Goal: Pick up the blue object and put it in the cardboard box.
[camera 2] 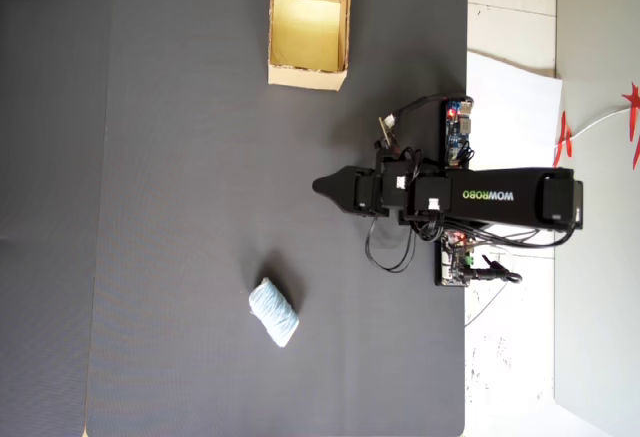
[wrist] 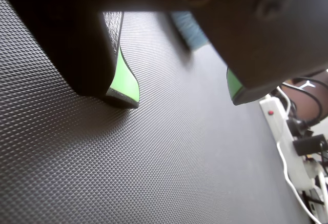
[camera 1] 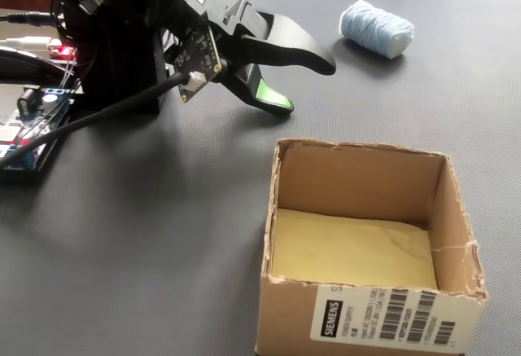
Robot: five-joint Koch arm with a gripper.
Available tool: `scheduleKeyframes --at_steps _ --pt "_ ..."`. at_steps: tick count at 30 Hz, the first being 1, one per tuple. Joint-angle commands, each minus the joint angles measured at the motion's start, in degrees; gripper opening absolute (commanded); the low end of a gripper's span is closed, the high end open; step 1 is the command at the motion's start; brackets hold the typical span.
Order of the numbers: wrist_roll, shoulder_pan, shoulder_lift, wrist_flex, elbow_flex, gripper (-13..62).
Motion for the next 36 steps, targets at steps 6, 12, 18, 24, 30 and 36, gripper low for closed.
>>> scheduleKeyframes --at_steps 6,12,18,24,30,36 --pt "1.0 0.0 4.6 5.1 2.2 34.2" --pt "1.0 -0.7 4.6 4.7 2.2 34.2" --pt "1.0 -2.5 4.7 1.7 2.1 33.8" --pt "1.3 -9.2 4.8 0.7 0.9 33.7" --pt "2.2 -16.0 4.8 0.8 -1.6 33.6" --pt "3.5 -26.3 4.9 0.8 -3.0 33.6"
